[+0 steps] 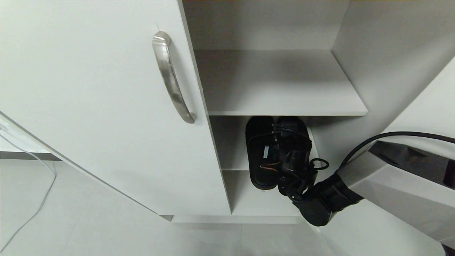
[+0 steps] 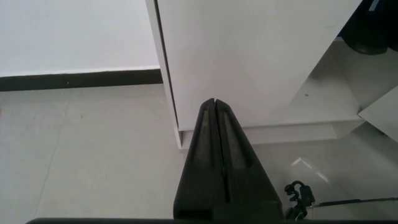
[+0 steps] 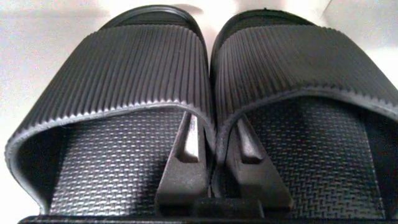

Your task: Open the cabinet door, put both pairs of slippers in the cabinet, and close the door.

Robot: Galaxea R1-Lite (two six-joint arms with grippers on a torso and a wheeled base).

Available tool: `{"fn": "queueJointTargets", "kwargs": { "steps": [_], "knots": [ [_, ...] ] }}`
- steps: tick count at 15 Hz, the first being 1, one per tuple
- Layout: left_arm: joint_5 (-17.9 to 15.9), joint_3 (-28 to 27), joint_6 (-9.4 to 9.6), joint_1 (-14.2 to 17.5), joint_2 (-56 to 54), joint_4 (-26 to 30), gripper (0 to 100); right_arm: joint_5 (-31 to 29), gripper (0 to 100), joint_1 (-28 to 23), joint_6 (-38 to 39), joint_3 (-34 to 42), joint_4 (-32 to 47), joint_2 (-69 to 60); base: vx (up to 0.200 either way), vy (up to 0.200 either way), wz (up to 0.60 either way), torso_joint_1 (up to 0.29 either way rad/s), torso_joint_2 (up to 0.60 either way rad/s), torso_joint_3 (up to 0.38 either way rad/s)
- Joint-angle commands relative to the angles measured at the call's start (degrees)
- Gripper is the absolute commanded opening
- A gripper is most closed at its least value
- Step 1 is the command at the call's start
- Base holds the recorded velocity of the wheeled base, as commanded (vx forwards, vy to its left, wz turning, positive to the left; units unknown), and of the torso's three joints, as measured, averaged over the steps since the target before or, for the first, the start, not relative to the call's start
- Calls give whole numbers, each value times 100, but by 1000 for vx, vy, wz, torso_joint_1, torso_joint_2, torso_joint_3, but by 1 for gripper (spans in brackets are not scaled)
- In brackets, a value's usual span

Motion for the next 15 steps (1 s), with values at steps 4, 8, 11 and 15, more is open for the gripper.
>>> {"fn": "queueJointTargets", "kwargs": {
  "steps": [4,8,11,15],
  "knots": [
    [0,1,1,4,7,0,0,85,0,-149,90,-649,380,216,0,0,0,0,0,0],
    [0,1,1,4,7,0,0,164,0,-193,283,-1062,706,268,0,0,0,0,0,0],
    [0,1,1,4,7,0,0,164,0,-193,275,-1202,767,268,0,0,0,0,0,0],
    [0,1,1,4,7,0,0,173,0,-202,283,-1229,899,286,0,0,0,0,0,0]
  ]
}}
